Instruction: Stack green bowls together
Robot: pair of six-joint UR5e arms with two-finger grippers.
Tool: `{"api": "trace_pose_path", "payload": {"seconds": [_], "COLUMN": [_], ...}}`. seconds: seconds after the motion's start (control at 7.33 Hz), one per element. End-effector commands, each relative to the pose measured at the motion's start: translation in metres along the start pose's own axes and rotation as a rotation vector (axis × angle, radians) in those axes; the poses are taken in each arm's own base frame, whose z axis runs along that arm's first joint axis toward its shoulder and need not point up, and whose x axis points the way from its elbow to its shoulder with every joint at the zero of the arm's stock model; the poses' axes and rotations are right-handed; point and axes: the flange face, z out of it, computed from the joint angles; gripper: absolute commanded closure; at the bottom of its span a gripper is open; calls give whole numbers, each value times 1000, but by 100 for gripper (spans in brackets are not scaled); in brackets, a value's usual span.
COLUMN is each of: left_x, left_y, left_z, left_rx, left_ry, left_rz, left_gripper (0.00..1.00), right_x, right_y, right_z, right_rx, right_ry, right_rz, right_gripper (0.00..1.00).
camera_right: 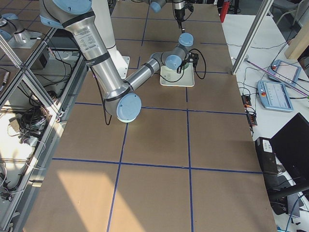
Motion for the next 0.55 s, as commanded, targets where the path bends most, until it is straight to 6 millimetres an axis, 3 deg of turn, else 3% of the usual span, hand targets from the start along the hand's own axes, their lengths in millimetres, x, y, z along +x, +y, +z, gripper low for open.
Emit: {"api": "trace_pose_path", "payload": {"seconds": [0.0, 0.14, 0.41], "left_x": [-52, -74, -94], "left_y": [-44, -56, -72], "left_z": [-27, -30, -34], "left_rx": [8, 16, 29], "left_ry": [-6, -26, -48], "left_rz": [70, 102, 122], "left_gripper": [0, 0, 0], "right_x": [-57, -65, -76], "right_y": [56, 71, 90], "right_z": [45, 63, 83], "right_rx": [-7, 17, 19], "right_ry": [1, 19, 34], "right_rz": [-2, -22, -44], "right_gripper": [100, 100, 100]}}
